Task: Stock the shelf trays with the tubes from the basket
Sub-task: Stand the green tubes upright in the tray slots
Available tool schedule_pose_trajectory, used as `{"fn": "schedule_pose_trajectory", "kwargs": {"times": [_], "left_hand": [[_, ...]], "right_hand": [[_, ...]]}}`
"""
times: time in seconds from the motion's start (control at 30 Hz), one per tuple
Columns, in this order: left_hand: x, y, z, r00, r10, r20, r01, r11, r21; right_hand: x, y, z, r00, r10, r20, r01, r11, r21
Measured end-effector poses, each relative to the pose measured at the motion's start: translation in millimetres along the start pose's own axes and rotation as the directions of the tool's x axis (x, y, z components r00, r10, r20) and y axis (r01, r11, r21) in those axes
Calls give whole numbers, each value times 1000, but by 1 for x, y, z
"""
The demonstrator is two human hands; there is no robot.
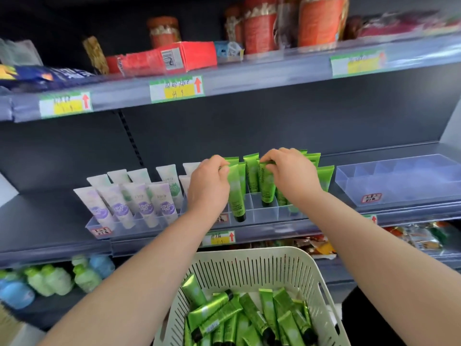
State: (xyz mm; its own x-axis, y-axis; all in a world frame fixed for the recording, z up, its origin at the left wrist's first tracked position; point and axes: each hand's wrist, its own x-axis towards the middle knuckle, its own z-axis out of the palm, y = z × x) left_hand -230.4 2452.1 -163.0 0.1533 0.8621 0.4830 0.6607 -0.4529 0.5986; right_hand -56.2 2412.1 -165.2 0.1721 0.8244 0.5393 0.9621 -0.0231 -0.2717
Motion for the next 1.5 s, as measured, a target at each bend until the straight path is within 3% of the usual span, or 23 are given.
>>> {"fn": "schedule_pose_trajectory", "kwargs": {"times": [0.27,0.43,0.9,1.17,1.5], "left_hand": [[24,9,16,999,38,-26,-39,999,-33],[43,16,36,996,85,-18,-86,996,-29],[74,33,74,977,155,146,-167,983,74],[69,33,78,980,136,145,-155,979,131],[62,10,88,937,134,322,-202,961,190]], "right_hand": [[7,16,40,989,-3,150,13,998,-69],[13,24,42,986,-38,163,44,999,-29],[-3,54,23,975,-208,-74,197,971,-136],[-7,55,29,973,-210,-99,197,972,-131],[-11,51,26,973,-219,-72,207,969,-137]]}}
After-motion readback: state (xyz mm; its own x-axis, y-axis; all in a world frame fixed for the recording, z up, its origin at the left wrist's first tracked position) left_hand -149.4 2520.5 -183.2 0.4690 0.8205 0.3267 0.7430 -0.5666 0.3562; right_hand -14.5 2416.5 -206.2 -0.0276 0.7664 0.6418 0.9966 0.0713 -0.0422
